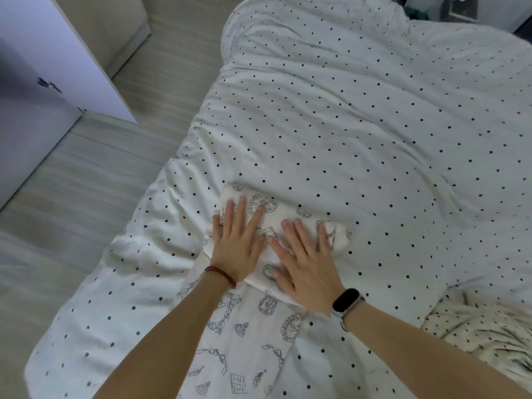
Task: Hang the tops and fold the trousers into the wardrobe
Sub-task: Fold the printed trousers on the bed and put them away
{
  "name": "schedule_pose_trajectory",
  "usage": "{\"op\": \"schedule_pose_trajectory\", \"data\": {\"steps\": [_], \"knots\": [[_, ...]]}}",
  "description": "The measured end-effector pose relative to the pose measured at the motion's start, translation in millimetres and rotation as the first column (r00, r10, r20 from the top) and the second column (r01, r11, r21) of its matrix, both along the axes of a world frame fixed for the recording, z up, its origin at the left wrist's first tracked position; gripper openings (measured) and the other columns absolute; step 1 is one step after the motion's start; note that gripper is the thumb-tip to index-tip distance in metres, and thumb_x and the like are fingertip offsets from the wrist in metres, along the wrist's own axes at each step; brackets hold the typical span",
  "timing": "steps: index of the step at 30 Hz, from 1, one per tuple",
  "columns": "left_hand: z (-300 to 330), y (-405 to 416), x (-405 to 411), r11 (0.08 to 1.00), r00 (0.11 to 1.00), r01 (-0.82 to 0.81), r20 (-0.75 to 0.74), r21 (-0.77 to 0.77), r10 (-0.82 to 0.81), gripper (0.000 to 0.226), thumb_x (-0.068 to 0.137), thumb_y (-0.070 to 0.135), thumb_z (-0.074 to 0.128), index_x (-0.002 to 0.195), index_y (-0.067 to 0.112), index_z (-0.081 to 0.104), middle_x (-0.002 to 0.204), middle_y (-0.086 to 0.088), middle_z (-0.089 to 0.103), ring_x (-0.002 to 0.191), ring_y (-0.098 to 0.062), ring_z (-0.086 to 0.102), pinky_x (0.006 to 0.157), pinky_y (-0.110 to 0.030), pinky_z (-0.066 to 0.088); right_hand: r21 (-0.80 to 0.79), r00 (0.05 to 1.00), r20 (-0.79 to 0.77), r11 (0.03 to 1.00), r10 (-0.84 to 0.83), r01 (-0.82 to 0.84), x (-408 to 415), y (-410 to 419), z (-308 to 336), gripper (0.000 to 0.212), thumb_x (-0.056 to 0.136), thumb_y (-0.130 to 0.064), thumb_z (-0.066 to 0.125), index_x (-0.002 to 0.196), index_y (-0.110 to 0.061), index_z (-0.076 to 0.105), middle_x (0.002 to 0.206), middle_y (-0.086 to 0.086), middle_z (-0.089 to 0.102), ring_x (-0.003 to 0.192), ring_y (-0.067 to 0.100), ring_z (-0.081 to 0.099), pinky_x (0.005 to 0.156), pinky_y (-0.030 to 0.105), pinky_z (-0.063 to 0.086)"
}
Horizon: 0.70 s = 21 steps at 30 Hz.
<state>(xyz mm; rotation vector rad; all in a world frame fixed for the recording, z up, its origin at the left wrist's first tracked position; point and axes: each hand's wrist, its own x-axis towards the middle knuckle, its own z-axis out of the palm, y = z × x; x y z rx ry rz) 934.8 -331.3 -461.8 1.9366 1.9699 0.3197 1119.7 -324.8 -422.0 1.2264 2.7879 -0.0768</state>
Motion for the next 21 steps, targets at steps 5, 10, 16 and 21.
{"op": "schedule_pose_trajectory", "data": {"steps": [5, 10, 16, 21], "knots": [[-19, -5, 1, 0.99, 0.991, -0.112, 0.064, -0.089, 0.118, 0.064, 0.087, 0.065, 0.004, 0.143, 0.038, -0.009, 0.155, -0.004, -0.012, 0.141, -0.024, -0.015, 0.112, -0.056, -0.004, -0.051, 1.0, 0.006, 0.999, -0.002, 0.002, 17, 2, -15, 0.054, 0.086, -0.05, 0.042, 0.131, -0.021, 0.049, 0.148, 0.016, 0.035, 0.139, 0.029, 0.027, 0.105, 0.065, 0.02], [14, 44, -19, 0.994, 0.994, 0.107, -0.001, 0.035, -0.107, 0.063, 0.086, 0.049, 0.017, 0.147, 0.034, 0.011, 0.155, -0.002, 0.019, 0.142, -0.026, -0.002, 0.108, -0.063, -0.002, 0.031, 0.968, -0.16, 0.979, -0.195, 0.202, 15, 34, 13, 0.042, 0.086, -0.033, 0.037, 0.12, -0.013, 0.052, 0.127, 0.012, 0.056, 0.119, 0.029, 0.05, 0.098, 0.055, 0.037], [51, 92, -29, 0.866, 0.875, 0.387, -0.169, -0.318, -0.453, 0.054, 0.093, 0.037, 0.043, 0.144, 0.028, 0.028, 0.147, 0.009, 0.033, 0.143, -0.014, 0.008, 0.112, -0.055, -0.006, -0.288, 0.915, -0.012, 0.877, -0.404, 0.383, 24, 71, 34, 0.035, 0.088, -0.034, 0.049, 0.12, -0.02, 0.05, 0.114, 0.0, 0.054, 0.113, 0.022, 0.046, 0.091, 0.033, 0.034], [57, 100, -25, 0.834, 0.84, 0.429, -0.185, -0.347, -0.509, 0.034, 0.089, 0.034, 0.053, 0.12, 0.021, 0.052, 0.12, 0.003, 0.051, 0.11, -0.017, 0.051, 0.109, -0.039, 0.025, -0.424, 0.895, 0.002, 0.811, -0.446, 0.404, 22, 70, 40, 0.025, 0.091, -0.029, 0.047, 0.112, -0.016, 0.051, 0.111, 0.001, 0.052, 0.101, 0.022, 0.055, 0.074, 0.028, 0.039]]}}
